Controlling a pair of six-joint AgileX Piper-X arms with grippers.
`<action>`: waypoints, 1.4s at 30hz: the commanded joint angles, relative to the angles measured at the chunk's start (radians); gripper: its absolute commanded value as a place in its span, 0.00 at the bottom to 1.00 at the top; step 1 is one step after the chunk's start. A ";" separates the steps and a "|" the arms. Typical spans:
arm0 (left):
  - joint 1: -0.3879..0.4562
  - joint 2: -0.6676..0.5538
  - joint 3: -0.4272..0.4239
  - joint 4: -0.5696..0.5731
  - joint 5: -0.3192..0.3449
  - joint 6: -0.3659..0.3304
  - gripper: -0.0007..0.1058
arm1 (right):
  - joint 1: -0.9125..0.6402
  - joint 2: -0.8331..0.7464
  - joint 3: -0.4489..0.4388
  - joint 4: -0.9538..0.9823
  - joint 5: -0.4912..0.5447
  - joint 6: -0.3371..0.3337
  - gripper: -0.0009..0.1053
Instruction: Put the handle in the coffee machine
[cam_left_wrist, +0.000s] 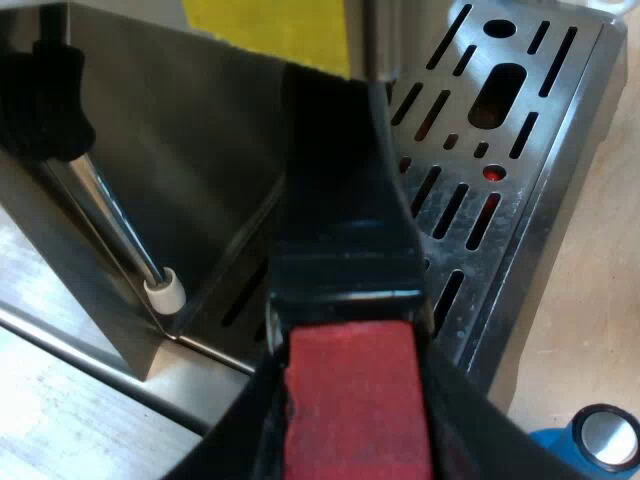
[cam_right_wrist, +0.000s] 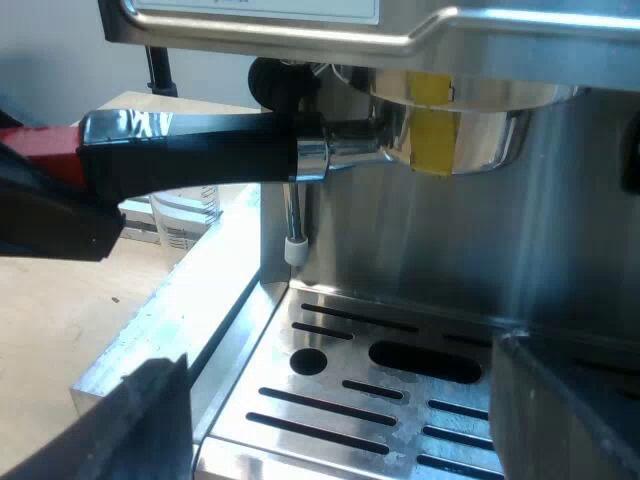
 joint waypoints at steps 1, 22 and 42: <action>0.009 -0.023 -0.020 -0.042 0.221 0.036 0.01 | -0.007 -0.003 -0.001 -0.007 0.006 -0.003 0.61; 0.009 -0.023 -0.020 -0.042 0.256 0.036 0.01 | -0.007 -0.003 -0.001 -0.007 0.006 -0.003 0.61; 0.009 -0.023 -0.020 -0.208 0.203 0.001 0.01 | -0.007 -0.003 -0.001 -0.007 0.006 -0.003 0.61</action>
